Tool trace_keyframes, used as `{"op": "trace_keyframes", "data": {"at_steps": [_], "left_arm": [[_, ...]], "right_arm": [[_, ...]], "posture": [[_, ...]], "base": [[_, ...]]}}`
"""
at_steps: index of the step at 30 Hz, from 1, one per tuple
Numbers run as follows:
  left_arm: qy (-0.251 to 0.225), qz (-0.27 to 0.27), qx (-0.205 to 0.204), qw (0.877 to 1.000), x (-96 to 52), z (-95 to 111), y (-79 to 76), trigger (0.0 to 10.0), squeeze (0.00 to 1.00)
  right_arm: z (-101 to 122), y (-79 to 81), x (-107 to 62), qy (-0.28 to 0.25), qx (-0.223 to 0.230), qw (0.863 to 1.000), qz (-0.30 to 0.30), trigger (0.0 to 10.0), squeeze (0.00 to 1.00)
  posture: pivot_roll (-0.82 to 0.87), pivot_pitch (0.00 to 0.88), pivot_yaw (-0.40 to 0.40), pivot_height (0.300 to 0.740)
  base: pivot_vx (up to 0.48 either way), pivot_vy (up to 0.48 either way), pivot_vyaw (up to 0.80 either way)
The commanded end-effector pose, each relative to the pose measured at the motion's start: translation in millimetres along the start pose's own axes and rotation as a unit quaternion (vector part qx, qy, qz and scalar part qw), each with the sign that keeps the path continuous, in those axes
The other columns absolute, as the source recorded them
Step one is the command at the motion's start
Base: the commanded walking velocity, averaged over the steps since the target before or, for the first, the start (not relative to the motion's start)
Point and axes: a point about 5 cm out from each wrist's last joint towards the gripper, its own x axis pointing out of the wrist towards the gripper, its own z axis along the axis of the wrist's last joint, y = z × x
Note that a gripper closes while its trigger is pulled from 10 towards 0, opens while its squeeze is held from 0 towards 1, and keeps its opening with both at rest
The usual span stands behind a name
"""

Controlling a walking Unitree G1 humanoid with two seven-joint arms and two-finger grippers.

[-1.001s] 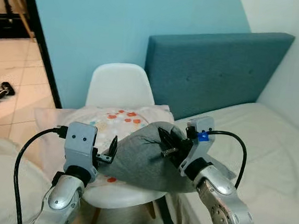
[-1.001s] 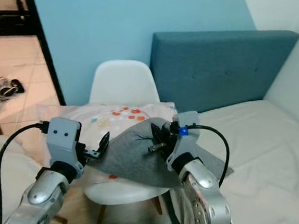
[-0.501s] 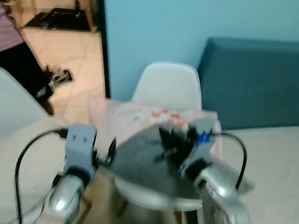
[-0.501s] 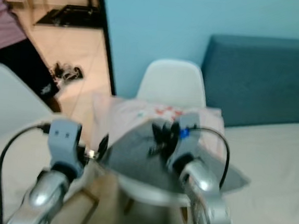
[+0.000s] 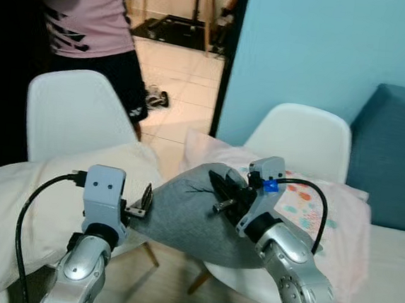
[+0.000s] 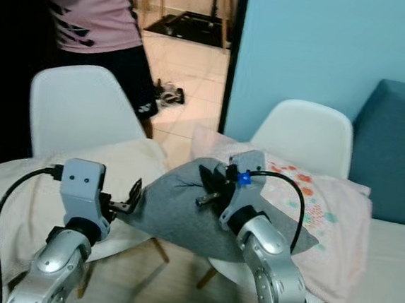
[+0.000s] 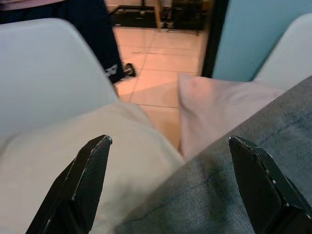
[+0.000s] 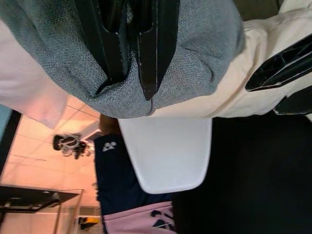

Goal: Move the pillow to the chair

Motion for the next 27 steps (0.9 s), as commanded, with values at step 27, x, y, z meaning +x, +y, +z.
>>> {"op": "trace_keyframes", "data": {"at_steps": [27], "left_arm": [[0.002,-0.006,0.001,1.0,2.9,-0.4,-1.6,10.0,0.0]], "right_arm": [[16.0,1.5,3.3,-0.046,-0.014,0.999,0.006,10.0,0.0]], "posture": [[0.09,0.0,-0.068,0.74]], "base": [[0.0,0.0,0.75]]}}
